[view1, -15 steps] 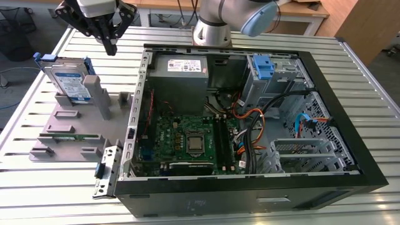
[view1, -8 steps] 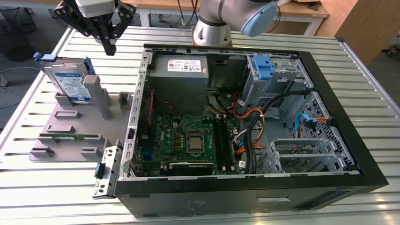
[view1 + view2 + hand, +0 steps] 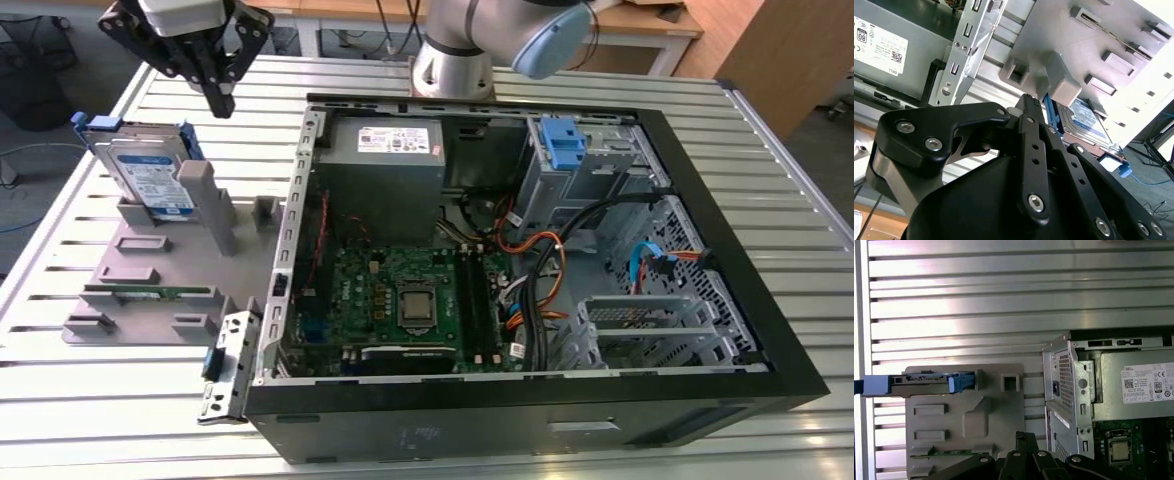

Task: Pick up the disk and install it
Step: 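Reach for the disk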

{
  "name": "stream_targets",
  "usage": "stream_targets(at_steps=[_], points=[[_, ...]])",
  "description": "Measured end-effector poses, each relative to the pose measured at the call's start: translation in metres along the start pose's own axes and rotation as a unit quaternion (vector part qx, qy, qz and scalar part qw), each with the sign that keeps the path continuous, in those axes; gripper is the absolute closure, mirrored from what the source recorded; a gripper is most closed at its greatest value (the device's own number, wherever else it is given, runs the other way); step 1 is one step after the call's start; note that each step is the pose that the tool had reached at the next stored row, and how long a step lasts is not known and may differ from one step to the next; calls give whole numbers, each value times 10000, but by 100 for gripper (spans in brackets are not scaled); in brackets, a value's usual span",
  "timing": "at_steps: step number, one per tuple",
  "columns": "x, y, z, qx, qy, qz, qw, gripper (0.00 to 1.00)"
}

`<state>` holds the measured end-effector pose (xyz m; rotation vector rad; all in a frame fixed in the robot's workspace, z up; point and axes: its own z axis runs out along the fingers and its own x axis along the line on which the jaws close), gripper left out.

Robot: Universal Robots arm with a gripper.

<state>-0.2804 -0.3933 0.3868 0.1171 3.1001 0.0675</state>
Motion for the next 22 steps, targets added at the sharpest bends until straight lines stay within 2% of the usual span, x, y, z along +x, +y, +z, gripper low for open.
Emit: stream_targets(at_steps=[11, 14, 22], points=[[202, 1, 4, 0, 0, 0, 10000, 89], [290, 3, 6, 0, -1, 0, 10000, 89], [451, 5, 10, -1, -6, 0, 10000, 89]])
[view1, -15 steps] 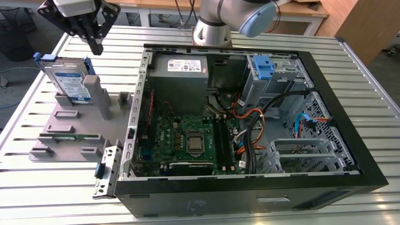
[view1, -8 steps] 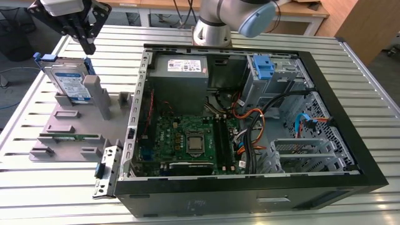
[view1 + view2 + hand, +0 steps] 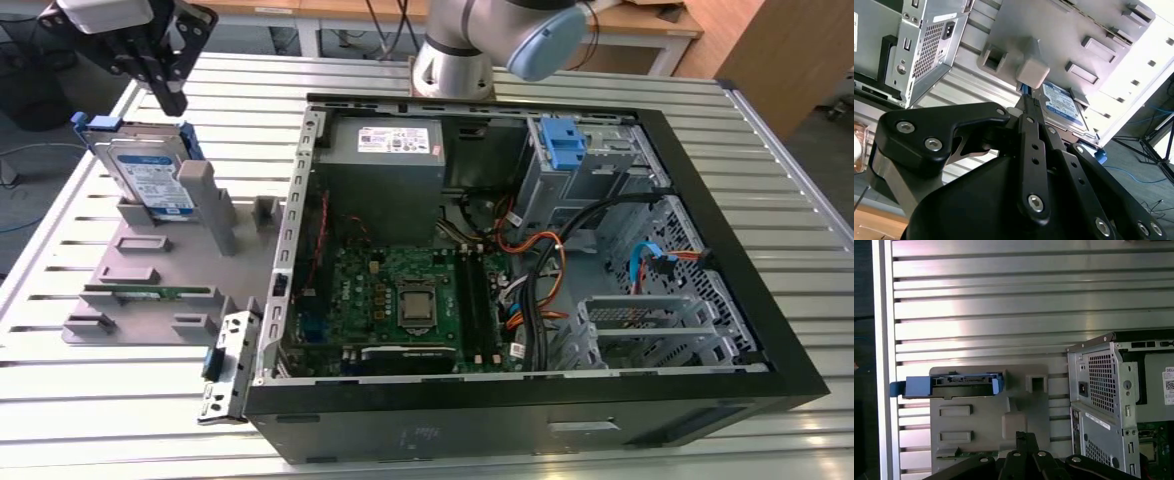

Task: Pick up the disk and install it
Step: 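Reach for the disk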

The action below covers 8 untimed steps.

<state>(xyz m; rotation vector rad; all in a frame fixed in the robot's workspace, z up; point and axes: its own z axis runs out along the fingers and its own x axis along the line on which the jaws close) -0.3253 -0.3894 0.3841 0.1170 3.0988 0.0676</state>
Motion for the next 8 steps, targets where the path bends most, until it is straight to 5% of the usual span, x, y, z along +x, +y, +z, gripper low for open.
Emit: stream_targets(at_steps=[8], points=[[135, -6, 0, 0, -2, 0, 10000, 89]])
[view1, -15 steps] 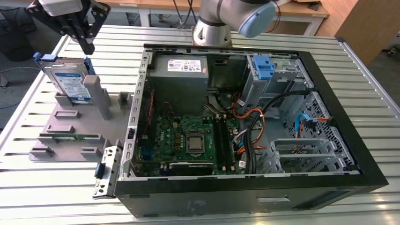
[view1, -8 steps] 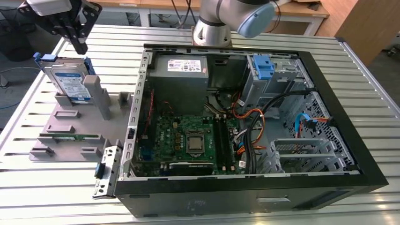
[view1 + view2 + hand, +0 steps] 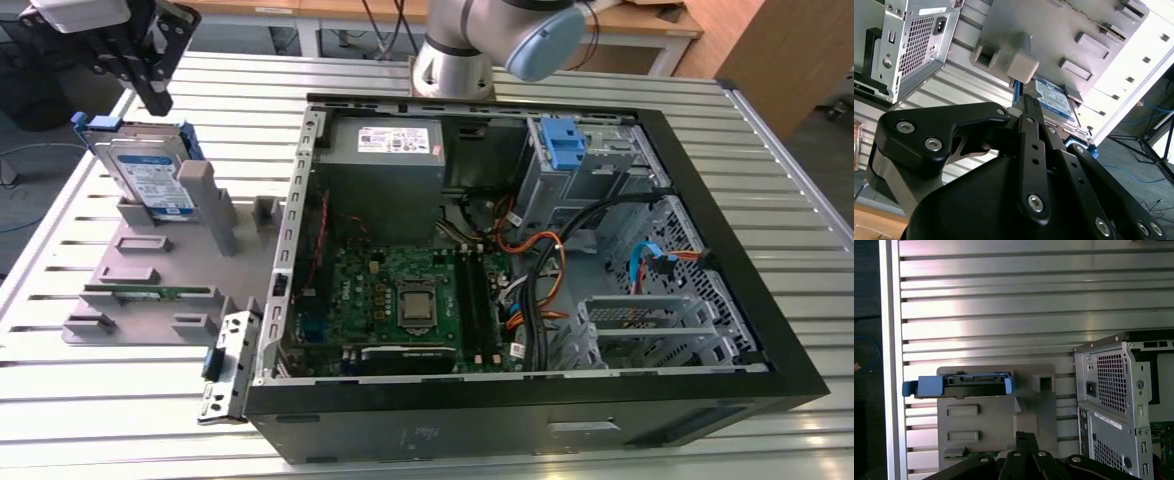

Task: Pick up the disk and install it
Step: 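Reach for the disk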

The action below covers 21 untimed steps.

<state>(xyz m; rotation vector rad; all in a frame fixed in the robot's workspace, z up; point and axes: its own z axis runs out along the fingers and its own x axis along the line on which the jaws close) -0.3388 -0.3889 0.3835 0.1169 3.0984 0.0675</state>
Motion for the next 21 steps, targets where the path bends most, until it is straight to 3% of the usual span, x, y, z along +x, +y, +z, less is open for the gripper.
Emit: stream_targets(at_steps=[4, 14, 21], points=[[42, -2, 1, 0, 0, 0, 10000, 89], [46, -2, 1, 0, 0, 0, 10000, 89], [49, 44, 10, -10, 0, 1, 10000, 89]])
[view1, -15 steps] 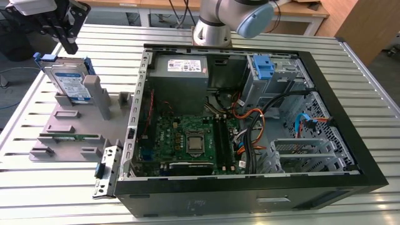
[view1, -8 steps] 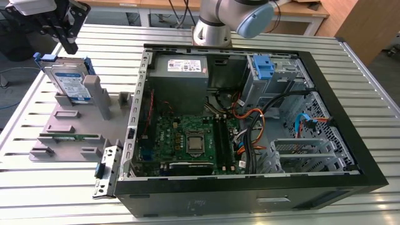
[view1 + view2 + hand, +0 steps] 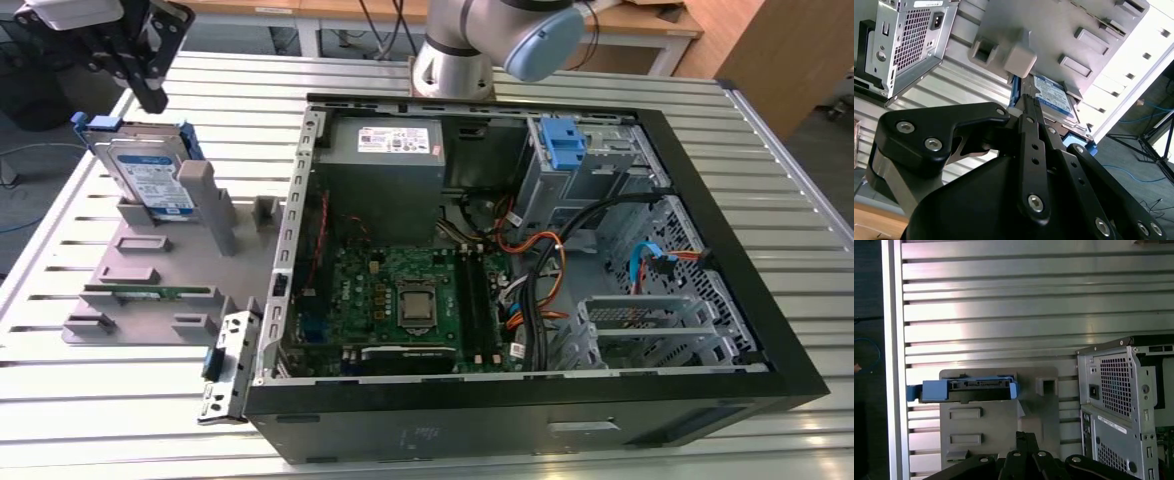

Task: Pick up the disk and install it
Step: 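Reach for the disk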

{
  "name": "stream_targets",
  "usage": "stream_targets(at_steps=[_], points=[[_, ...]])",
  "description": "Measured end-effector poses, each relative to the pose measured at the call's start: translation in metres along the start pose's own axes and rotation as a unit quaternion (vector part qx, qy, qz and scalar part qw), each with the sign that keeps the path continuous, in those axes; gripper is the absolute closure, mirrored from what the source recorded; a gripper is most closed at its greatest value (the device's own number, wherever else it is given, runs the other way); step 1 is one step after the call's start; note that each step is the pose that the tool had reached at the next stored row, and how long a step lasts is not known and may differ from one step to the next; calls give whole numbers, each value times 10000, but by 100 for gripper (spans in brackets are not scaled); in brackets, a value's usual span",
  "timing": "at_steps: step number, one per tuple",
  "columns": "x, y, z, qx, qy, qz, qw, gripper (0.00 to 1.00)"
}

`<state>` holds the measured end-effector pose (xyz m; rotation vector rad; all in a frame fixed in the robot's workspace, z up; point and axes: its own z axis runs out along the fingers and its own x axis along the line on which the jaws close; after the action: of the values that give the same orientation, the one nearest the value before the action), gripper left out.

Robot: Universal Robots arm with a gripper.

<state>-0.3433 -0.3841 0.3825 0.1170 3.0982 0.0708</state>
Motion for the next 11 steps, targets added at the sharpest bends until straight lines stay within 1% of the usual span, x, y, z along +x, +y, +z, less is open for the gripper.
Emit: stream_targets(at_steps=[6, 11], points=[[5, 33, 45, -5, 0, 0, 10000, 89], [23, 67, 88, -6, -1, 0, 10000, 89]])
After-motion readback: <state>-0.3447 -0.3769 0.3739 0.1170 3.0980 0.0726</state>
